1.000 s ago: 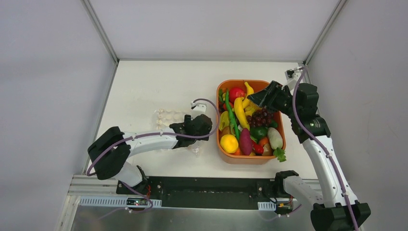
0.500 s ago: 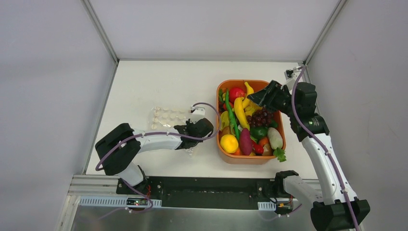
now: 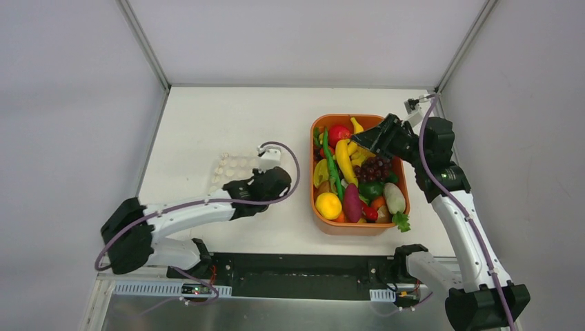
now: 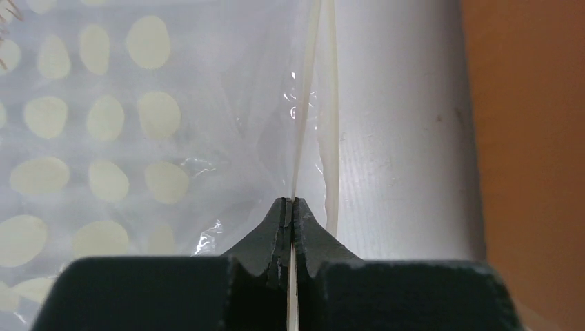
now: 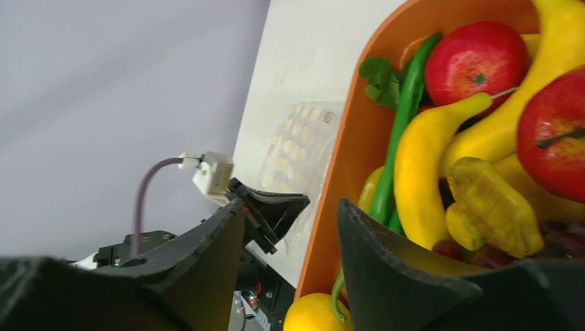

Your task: Place the food in the zip-top bag and seal the zipper

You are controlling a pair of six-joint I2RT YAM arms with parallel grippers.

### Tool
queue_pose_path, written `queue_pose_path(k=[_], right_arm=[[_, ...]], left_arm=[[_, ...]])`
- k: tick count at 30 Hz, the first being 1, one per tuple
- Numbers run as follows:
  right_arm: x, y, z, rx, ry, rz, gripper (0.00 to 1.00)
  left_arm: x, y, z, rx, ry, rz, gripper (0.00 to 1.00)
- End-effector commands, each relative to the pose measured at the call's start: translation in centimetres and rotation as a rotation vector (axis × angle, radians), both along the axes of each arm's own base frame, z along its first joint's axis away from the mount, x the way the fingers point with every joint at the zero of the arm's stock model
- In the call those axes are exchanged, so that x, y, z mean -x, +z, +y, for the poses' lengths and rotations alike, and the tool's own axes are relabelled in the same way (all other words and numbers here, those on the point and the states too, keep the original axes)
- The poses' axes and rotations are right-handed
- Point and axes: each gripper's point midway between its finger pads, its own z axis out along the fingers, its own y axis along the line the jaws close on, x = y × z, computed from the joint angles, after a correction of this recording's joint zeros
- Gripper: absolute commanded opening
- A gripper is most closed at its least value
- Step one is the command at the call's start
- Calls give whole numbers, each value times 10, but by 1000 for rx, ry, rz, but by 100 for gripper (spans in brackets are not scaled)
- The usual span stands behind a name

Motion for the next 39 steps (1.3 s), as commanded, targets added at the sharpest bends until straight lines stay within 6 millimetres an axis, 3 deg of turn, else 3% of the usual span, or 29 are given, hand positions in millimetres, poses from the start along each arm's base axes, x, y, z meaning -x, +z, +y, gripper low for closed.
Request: queue_pose_path(k=[1, 6, 11, 14, 21, 29, 39], right_arm=[[10, 27, 26, -123, 126, -23, 54], [28, 29, 77, -87, 248, -2, 54], [45, 19, 129, -64, 331, 27, 49], [51, 8, 156, -56, 358, 55, 43], [51, -23, 212, -24, 402, 131, 43], [41, -45, 248, -73, 436, 202, 37], [44, -66, 264, -78, 461, 246, 37]], left_arm=[[5, 52, 16, 79, -9, -106, 0], [16, 90, 25, 184, -39, -166, 0], [27, 111, 34, 269, -54, -185, 0], [32, 119, 39, 315, -47, -201, 0], [38, 124, 47, 338, -50, -212, 0], [40, 123, 47, 350, -63, -218, 0], [42, 119, 50, 351, -67, -213, 0]])
